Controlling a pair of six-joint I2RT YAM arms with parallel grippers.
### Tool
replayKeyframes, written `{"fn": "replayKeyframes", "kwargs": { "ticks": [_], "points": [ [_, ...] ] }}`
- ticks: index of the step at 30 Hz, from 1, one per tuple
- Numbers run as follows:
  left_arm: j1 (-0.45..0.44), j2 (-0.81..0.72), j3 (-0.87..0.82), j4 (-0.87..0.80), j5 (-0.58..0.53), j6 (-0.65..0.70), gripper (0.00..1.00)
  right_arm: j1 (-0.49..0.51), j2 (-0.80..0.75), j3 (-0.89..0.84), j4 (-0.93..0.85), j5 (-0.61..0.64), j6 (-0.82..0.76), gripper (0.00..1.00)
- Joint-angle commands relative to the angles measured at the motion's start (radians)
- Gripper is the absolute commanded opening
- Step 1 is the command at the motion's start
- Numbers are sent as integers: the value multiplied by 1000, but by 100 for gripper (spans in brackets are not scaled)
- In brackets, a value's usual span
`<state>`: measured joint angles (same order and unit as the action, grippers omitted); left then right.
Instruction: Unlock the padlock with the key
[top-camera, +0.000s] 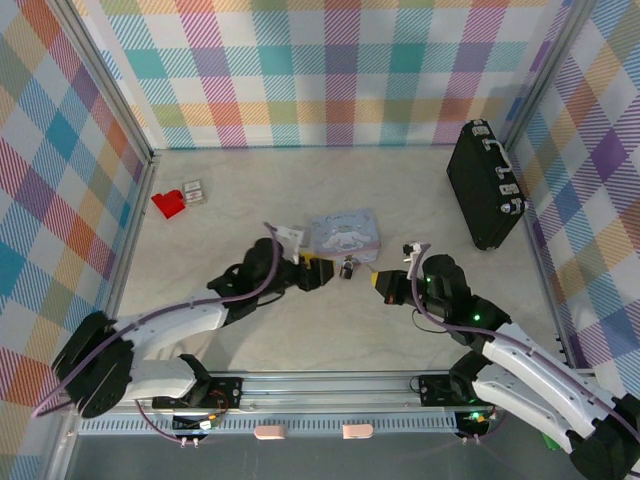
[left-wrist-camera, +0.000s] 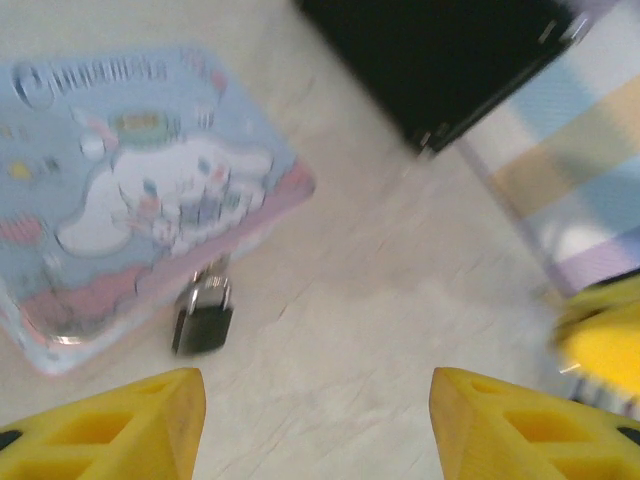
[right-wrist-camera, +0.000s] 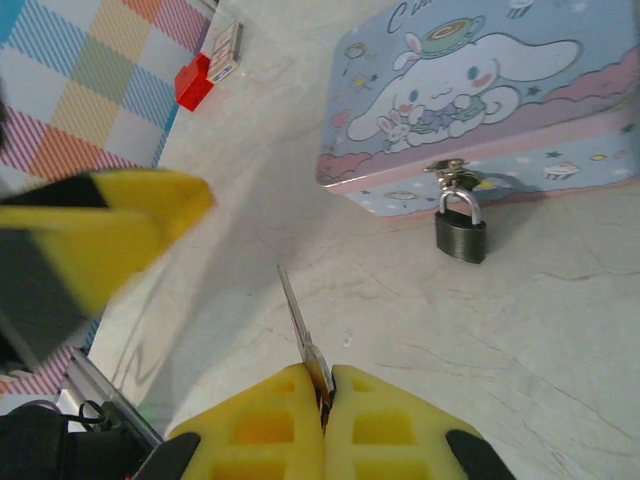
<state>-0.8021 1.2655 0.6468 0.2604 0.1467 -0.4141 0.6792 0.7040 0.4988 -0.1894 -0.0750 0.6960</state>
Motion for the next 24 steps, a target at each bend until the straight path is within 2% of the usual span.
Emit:
{"fn": "replayKeyframes", "kwargs": {
  "ticks": [1,12,24],
  "points": [
    [-49,117,76,-62,-99,99,59,-7,-34,-19,-67,38,-12,0],
    [-72,431,205,-12,-166,77,53,-6,-99,-52,-72,39,-3,0],
    [-72,585,300,5,-269,54,49,-7,-109,-71,-48,14,0,0]
  ]
}}
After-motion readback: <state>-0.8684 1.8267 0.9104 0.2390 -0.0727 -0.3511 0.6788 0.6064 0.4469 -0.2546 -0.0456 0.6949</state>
